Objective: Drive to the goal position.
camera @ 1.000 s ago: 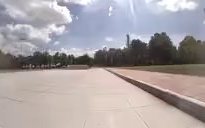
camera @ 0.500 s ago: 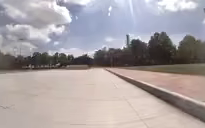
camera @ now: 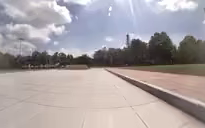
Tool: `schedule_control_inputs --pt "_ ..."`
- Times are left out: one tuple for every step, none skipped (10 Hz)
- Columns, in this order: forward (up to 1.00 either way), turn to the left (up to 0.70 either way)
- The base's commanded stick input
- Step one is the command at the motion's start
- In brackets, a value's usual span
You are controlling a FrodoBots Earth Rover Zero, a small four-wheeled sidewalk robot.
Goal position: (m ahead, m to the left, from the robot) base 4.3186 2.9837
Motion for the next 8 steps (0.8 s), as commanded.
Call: schedule_control_inputs --pt "0.7 0.0" --pt "0.7 0.0" --pt "0.7 0.0" --pt "0.7 0.0" --pt "0.7 0.0" --pt "0.7 0.0" --pt "0.7 0.0" --pt "0.7 0.0"
